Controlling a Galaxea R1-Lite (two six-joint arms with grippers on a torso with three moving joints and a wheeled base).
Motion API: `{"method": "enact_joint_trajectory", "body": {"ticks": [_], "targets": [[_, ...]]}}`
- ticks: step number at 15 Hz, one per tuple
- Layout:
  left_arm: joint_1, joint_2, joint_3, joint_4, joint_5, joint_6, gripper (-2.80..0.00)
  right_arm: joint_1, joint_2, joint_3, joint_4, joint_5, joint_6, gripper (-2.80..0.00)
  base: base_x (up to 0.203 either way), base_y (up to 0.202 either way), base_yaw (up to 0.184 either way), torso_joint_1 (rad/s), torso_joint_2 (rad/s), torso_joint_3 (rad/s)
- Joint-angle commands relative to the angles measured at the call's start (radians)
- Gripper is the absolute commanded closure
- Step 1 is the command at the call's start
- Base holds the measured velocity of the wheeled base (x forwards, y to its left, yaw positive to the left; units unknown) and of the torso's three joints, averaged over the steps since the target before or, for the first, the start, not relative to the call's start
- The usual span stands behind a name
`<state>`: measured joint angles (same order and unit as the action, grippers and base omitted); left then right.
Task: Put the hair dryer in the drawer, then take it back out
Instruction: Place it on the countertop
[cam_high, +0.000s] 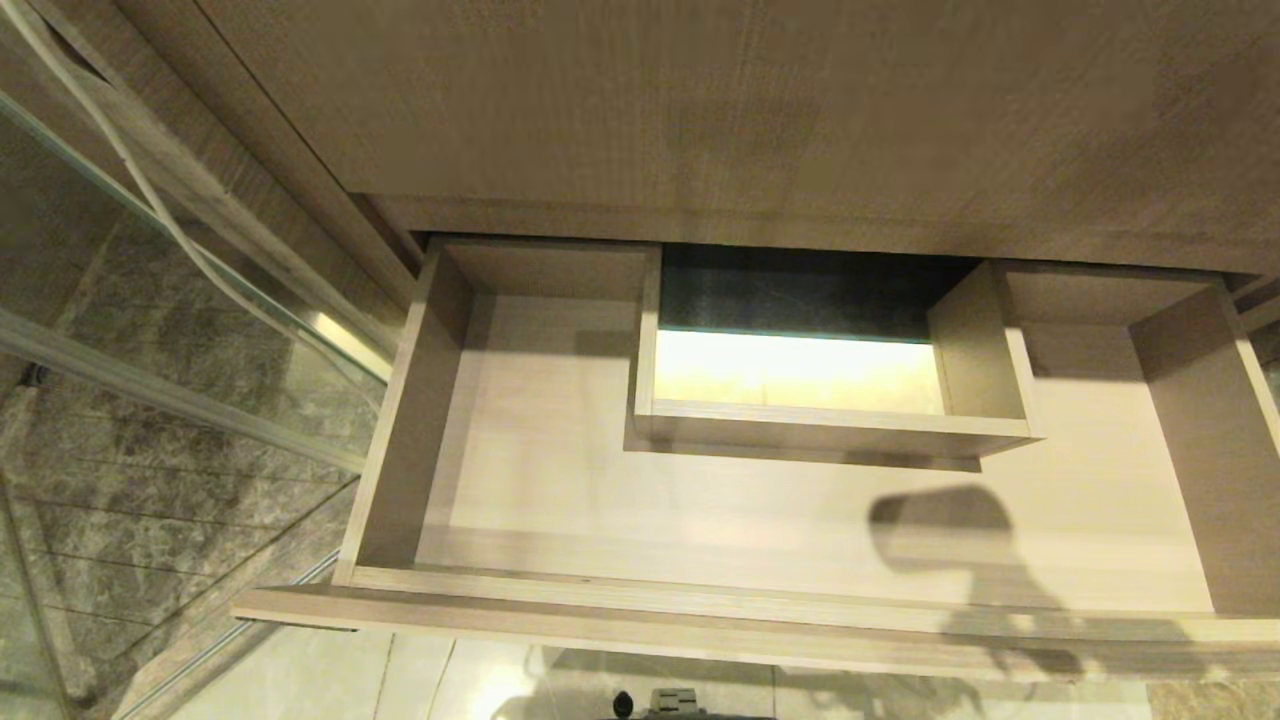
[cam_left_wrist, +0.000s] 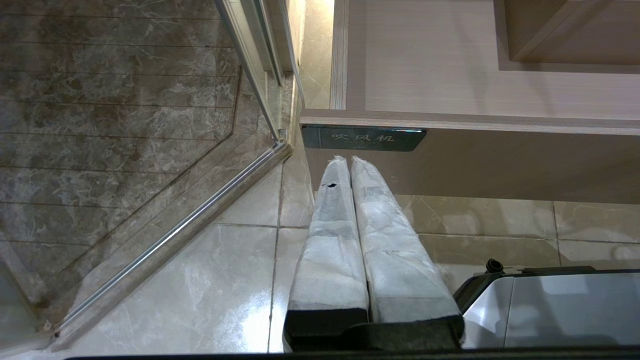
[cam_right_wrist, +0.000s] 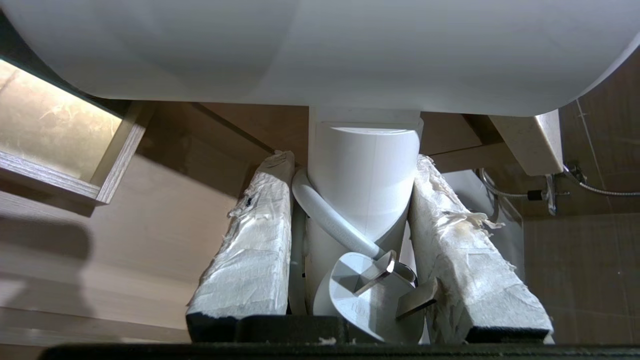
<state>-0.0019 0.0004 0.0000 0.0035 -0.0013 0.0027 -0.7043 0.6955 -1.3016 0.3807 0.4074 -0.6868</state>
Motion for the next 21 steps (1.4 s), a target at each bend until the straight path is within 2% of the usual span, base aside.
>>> {"method": "enact_joint_trajectory", "body": {"ticks": [1,4,21], "targets": [[0.0,0.0,0.0,0.0,0.0,0.0,0.0,-0.001,0.002,0.019,-0.005,0.003,0.0,0.0,0.0,0.0,0.0,0.0,0.0,0.0],[0.0,0.0,0.001,0.0,0.0,-0.001,0.0,0.0,0.001,0.041,-0.092,0.005,0.007,0.0,0.0,0.0,0.0,0.013,-0.12,-0.07],[0.0,0.0,0.001,0.0,0.0,0.0,0.0,-0.001,-0.001,0.029,-0.121,0.004,0.023,0.0,0.0,0.0,0.0,0.219,-0.47,-0.264]]}}
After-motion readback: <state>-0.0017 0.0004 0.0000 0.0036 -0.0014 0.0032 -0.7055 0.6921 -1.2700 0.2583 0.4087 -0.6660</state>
